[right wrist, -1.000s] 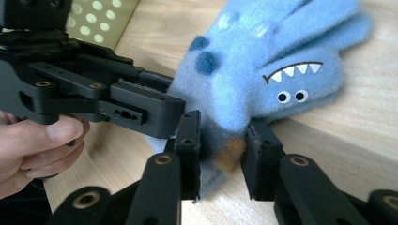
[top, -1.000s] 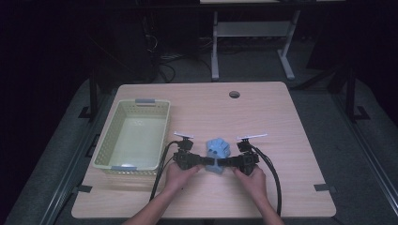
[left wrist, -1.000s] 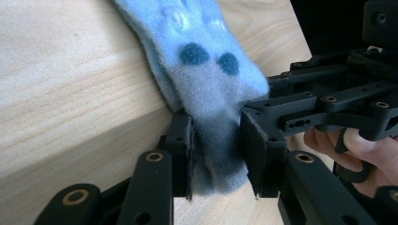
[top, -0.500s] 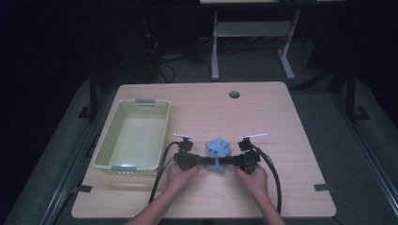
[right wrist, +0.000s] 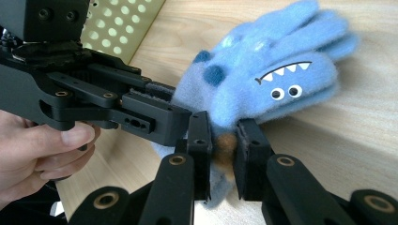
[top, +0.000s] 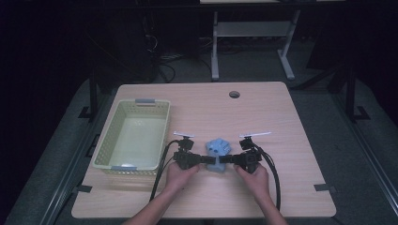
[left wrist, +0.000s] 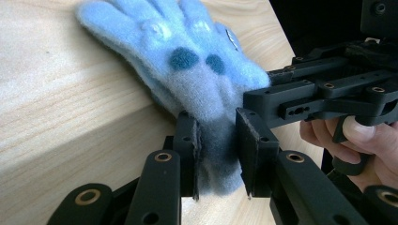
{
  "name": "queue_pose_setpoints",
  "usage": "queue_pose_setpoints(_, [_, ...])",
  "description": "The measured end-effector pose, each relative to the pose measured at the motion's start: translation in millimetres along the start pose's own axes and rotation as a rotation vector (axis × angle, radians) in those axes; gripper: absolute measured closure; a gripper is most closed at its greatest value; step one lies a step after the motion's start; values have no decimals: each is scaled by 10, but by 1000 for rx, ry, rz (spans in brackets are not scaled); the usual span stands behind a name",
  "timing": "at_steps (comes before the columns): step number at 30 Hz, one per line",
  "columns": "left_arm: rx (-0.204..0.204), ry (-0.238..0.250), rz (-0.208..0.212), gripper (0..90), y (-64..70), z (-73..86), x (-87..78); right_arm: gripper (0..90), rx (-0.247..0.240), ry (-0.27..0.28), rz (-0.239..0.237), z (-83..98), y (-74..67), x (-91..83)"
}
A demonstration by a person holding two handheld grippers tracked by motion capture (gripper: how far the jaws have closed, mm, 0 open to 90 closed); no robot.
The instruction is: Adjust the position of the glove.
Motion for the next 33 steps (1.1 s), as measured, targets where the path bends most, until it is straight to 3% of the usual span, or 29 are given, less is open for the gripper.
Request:
queue_pose_setpoints(6, [11, 5, 5, 707, 46, -26, -22, 786, -12, 10, -3, -29, -19, -45])
queue_pose_setpoints(14, [66, 14, -12, 707, 146, -93, -127, 788, -26, 31, -11, -117, -126, -121])
queue_pose_setpoints(33, [103, 35, -7, 705, 273, -201, -395, 789, -68, 50, -36, -282, -373, -199])
Point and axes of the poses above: each handheld gripper's, and its own axes: x roughly forward along the jaws, z roughly out of its underside, y roughly to its right, the point moved 8 cm from there along x, roughly forward along the jaws, and after that the axes turned 8 degrees about z, right-handed, at the moved point
